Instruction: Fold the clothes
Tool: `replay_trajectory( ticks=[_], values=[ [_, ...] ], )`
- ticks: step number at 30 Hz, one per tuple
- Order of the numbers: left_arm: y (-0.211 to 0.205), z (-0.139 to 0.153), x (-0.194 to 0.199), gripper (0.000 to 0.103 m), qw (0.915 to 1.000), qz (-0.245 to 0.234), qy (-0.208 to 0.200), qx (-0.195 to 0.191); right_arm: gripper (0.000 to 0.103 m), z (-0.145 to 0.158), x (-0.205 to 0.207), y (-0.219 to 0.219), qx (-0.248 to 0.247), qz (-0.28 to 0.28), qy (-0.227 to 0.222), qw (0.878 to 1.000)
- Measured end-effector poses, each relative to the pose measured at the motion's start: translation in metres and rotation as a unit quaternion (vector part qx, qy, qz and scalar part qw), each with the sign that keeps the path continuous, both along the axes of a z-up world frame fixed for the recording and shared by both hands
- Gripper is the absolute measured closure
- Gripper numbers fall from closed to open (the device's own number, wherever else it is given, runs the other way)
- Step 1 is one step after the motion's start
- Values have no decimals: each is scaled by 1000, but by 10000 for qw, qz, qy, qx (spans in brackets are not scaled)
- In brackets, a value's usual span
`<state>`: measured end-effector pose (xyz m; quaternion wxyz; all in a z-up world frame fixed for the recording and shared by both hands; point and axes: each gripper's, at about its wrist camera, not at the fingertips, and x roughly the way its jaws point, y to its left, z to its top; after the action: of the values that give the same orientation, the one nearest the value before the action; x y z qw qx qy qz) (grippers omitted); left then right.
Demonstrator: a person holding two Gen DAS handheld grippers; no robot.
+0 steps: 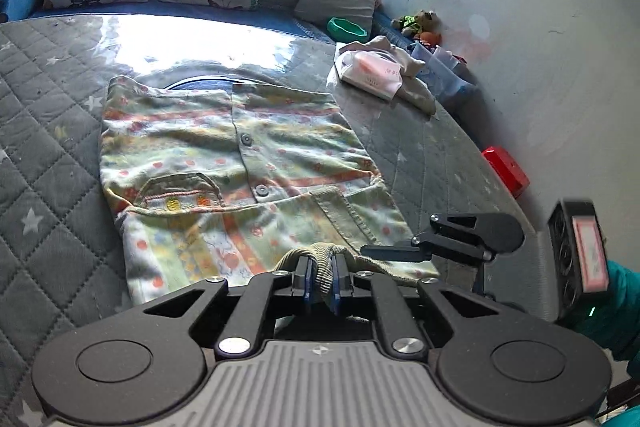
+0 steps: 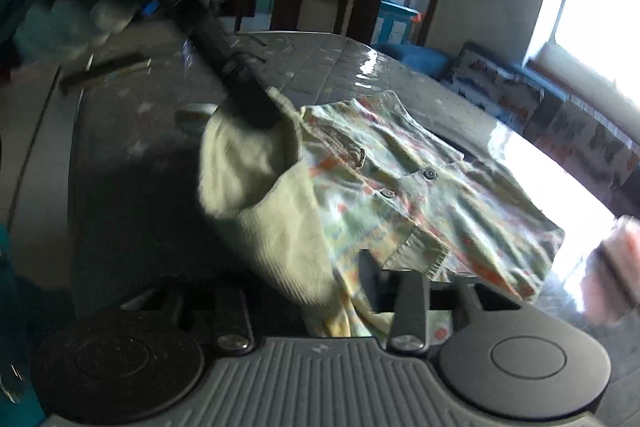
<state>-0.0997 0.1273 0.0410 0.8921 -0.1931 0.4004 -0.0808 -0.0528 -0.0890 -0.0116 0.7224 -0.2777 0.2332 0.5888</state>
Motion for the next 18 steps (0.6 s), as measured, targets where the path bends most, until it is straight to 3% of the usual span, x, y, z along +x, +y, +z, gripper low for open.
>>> replay_trajectory(
  ticks=[1,4,9,14,18],
  values=[
    [1,0,-3,91,10000,-23,-36,30,83,3,7,2,20,-17,193,9998],
    [6,1,-16,83,9996,-56,-216,153,86,12,24,5,107,-168,711,9973],
    [8,7,-49,55,9941,-35,-737,796,87,24,44,10,156,-377,1244,9914],
    [-10,1,-66,50,9790,-299,-1021,1738,88,31,58,13,218,-575,1551,9860],
    [-28,-11,-64,49,9586,-553,-1186,2528,88,35,61,17,232,-653,1555,9854]
  ],
)
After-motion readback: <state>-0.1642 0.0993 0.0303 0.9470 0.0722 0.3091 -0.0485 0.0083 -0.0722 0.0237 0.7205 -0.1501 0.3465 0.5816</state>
